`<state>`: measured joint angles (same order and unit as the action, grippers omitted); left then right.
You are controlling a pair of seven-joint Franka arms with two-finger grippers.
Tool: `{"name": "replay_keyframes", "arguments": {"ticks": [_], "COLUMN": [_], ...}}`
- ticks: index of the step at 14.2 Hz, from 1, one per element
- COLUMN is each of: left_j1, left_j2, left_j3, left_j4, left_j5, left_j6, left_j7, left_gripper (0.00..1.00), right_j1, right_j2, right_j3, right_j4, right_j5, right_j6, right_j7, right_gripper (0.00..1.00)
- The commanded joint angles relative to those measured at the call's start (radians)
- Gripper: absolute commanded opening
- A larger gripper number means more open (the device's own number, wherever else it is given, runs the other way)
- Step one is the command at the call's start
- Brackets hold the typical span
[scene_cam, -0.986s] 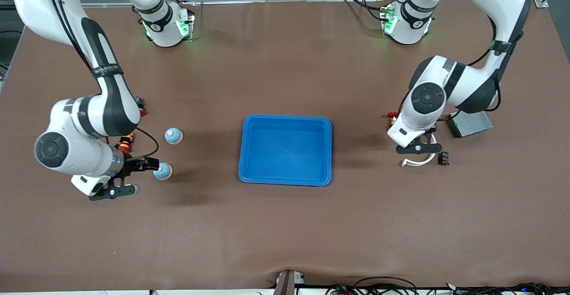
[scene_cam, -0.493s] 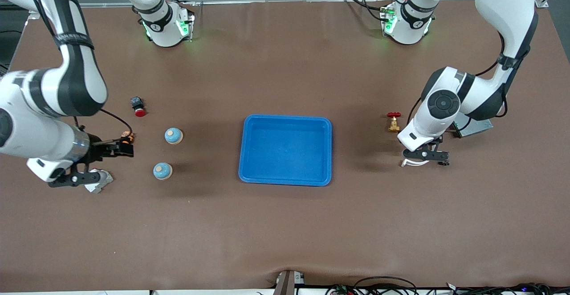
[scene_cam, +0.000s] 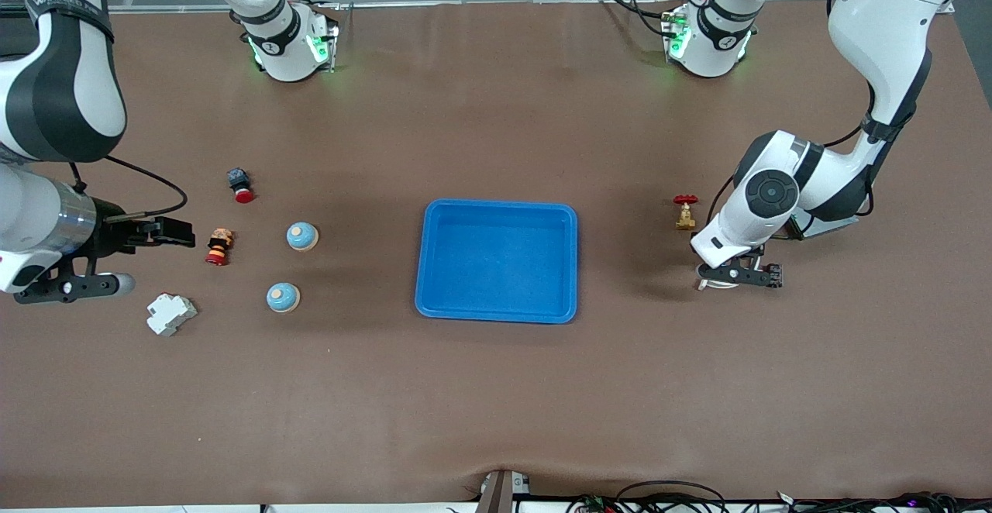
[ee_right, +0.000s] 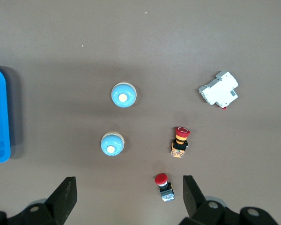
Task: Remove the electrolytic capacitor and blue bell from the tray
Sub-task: 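Set the capacitor beside the white clip with the left gripper while the right gripper withdraws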
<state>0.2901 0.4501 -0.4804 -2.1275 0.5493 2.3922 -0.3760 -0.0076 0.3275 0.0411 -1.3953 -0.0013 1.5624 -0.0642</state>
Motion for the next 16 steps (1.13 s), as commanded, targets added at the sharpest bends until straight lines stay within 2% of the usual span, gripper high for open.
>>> {"name": "replay_keyframes", "arguments": {"ticks": [1,5,9,11,15,16], "left_j1": [0.021,0.05,0.05,0.05,0.05,0.05], "left_j2": [-0.008,-0.005,0.015,0.025,0.039,0.039], "left_j3": [-0.014,-0.014,-0.012,-0.012,-0.007,-0.007], "left_j4": [-0.031,-0.069,-0.066,-0.063,-0.06,-0.06], "left_j5": [0.018,0.018,0.02,0.023,0.034,0.034], "left_j6": [0.03,0.09,0.107,0.122,0.122,0.122], "left_j7": [0.005,0.005,0.003,0.003,0.002,0.002], "left_gripper": [0.0,0.0,0.0,0.0,0.0,0.05], "right_j1": [-0.015,-0.025,-0.02,-0.015,-0.006,-0.008], "right_j2": [-0.038,-0.119,-0.191,-0.208,-0.228,-0.228], "right_j3": [0.006,0.002,-0.01,-0.01,-0.012,-0.012], "right_j4": [-0.004,-0.004,-0.004,-0.005,-0.008,-0.011], "right_j5": [-0.006,-0.051,-0.049,-0.042,-0.026,-0.013], "right_j6": [-0.048,-0.09,-0.131,-0.151,-0.165,-0.168], "right_j7": [0.009,0.011,0.024,0.091,0.103,0.103], "right_gripper": [1.0,1.0,1.0,1.0,1.0,1.0]}}
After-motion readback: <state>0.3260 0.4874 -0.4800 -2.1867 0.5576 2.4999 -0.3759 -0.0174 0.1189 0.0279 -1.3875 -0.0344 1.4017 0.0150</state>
